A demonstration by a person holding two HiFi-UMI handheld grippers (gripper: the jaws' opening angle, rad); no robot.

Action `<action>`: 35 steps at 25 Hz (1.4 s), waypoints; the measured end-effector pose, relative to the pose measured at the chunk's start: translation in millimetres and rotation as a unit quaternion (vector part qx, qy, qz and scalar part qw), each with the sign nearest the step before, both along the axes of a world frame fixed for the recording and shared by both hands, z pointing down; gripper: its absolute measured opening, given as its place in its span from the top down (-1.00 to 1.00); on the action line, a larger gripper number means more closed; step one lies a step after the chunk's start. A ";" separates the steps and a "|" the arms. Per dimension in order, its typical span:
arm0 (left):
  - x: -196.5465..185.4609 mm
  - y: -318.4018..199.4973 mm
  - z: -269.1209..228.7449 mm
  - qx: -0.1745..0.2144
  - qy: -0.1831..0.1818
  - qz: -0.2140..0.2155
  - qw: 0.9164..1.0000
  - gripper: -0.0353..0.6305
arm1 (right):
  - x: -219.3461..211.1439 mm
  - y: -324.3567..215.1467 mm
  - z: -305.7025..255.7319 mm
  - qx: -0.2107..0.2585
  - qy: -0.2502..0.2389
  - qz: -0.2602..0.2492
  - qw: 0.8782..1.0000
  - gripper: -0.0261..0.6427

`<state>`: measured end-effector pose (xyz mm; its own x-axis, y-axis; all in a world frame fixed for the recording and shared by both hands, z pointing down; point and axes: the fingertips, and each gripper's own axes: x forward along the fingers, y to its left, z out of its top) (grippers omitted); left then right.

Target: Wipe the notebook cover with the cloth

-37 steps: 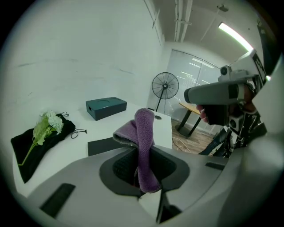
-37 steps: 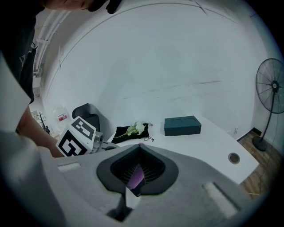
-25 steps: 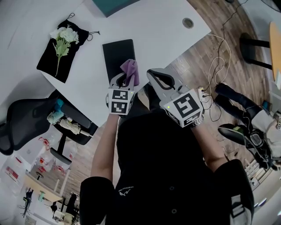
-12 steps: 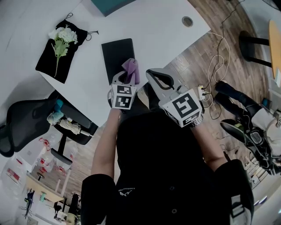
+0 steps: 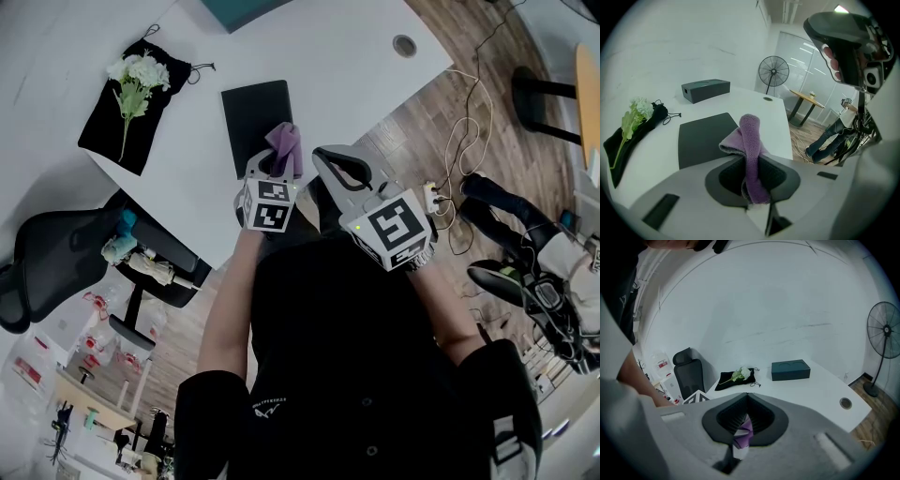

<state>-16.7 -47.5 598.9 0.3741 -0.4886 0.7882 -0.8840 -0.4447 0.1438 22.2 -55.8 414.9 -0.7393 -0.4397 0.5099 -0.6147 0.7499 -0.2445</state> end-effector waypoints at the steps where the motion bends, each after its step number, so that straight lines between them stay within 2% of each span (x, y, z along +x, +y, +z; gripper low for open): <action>1: -0.5 1.0 0.8 -0.003 0.002 -0.001 1.000 0.69 | -1.1 0.5 0.3 0.000 0.000 0.000 1.000 0.91; 4: -1.4 2.8 2.7 -0.015 0.006 -0.003 1.000 0.69 | -4.4 1.5 1.4 -0.001 0.001 -0.003 1.000 0.91; 8: -0.2 -0.5 0.7 -0.001 0.006 0.001 1.000 0.69 | -9.9 4.7 1.3 0.001 0.002 -0.009 1.000 0.91; 17: -3.6 1.1 1.3 -0.007 0.007 -0.005 1.000 0.69 | -19.4 7.1 1.9 0.001 0.002 -0.012 1.000 0.91; 28: -24.9 6.7 3.9 -0.018 0.004 -0.020 1.000 0.68 | -40.7 7.4 -3.4 0.011 -0.007 -0.024 1.000 0.91; 35: -32.2 11.0 3.0 -0.020 0.002 -0.025 0.999 0.68 | -52.5 14.3 -5.5 0.001 -0.014 -0.024 1.000 0.91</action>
